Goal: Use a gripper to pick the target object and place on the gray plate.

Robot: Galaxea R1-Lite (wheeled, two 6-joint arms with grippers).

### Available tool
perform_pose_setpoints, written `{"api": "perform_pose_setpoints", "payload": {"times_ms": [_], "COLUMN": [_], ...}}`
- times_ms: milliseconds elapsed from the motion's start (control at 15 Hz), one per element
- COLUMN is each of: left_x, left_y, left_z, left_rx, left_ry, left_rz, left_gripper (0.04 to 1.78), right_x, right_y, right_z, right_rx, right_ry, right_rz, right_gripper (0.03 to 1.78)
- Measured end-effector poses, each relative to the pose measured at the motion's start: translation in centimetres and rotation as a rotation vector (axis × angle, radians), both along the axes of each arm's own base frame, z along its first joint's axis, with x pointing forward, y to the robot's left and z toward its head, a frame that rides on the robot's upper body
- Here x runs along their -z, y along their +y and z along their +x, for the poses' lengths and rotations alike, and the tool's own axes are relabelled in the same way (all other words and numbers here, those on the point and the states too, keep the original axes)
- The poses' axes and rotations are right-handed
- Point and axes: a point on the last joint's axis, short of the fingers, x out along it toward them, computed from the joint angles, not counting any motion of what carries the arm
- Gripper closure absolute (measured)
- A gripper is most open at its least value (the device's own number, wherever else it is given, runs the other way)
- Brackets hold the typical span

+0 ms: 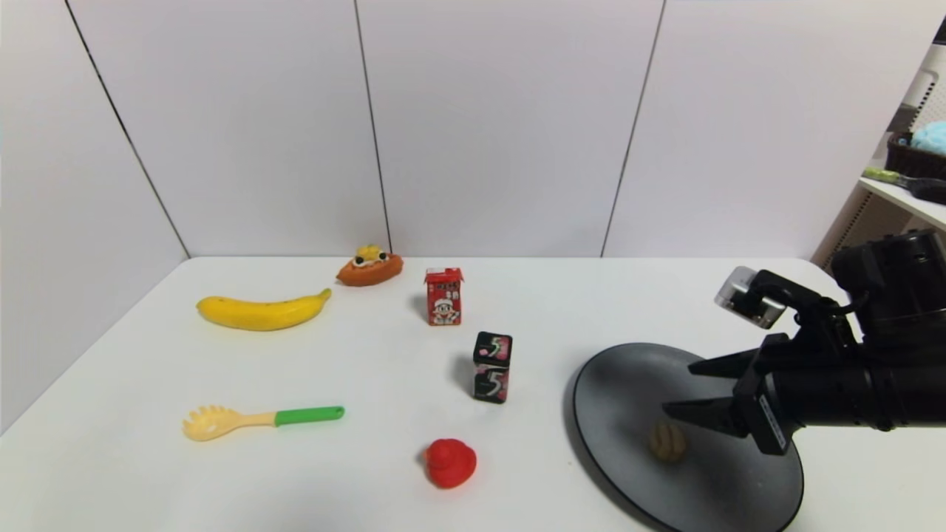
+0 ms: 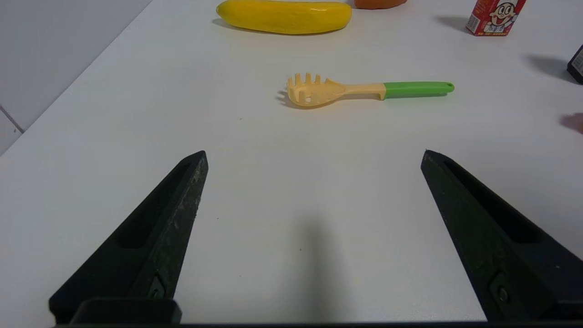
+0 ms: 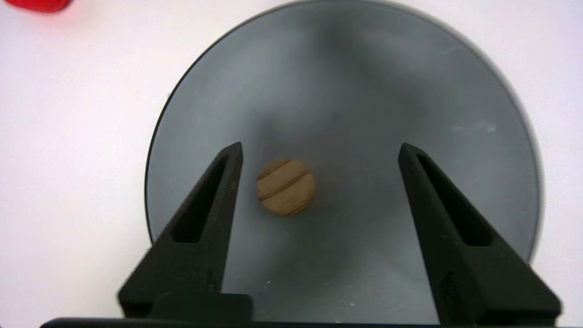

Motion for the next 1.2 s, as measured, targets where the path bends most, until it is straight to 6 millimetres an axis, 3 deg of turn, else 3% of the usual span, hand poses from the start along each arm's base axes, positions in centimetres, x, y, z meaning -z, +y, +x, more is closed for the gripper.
{"api": "perform_pose_setpoints", "payload": {"times_ms": [267,600,1000,1200], "left_x": [0.0,0.0,0.0,0.0], "left_y": [0.0,0.0,0.0,0.0], "left_z": [0.0,0.0,0.0,0.0], "left_rx": [0.0,0.0,0.0,0.0], "left_ry": [0.0,0.0,0.0,0.0], "left_rz": [0.0,0.0,0.0,0.0], "left_gripper": [0.13,0.13,0.13,0.13], "right_x": [-2.2,-4.1,-0.8,2.1], "right_y": [-1.4,-4.1,-6.3,-6.3], "right_z": [-1.3,-7.8,-16.3,-19.1], "right_rx": [0.052,0.163,0.586,0.61], "right_ry": [-0.109,-0.285,-0.477,-0.509], "right_rz": [0.025,0.055,-0.098,-0.024], "right_gripper": [0.4,0.26,0.17,0.15]}}
